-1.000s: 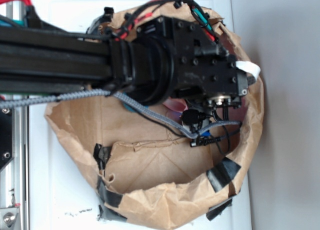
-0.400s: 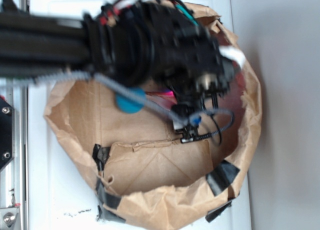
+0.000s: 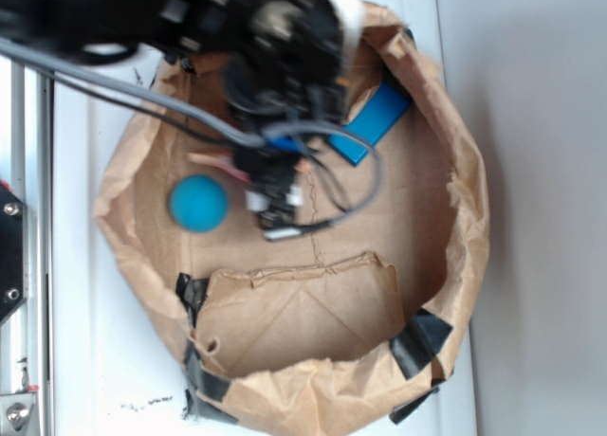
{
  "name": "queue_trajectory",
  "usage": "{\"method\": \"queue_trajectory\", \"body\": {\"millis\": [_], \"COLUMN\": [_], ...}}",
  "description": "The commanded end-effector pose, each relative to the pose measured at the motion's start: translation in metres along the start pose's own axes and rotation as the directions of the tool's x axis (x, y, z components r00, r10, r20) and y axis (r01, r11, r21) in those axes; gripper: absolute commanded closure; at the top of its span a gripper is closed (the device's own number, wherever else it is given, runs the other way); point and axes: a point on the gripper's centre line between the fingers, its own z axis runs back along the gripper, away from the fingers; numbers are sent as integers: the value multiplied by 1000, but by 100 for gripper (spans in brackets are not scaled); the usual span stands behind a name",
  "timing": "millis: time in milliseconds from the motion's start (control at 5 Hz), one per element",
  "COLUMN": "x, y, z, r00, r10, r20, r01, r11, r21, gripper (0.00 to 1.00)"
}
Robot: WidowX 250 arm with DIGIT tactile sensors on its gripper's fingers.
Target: Grab the shell.
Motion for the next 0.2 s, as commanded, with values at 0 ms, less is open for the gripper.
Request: {"method": "queue_trajectory", "body": {"millis": [0], "x": [-16], "y": [12], "z": [7], "r00": [986], "r10": [-67], "r20": [153], "r01": [52], "r11": [994], "r21": [98], "gripper": [100]}}
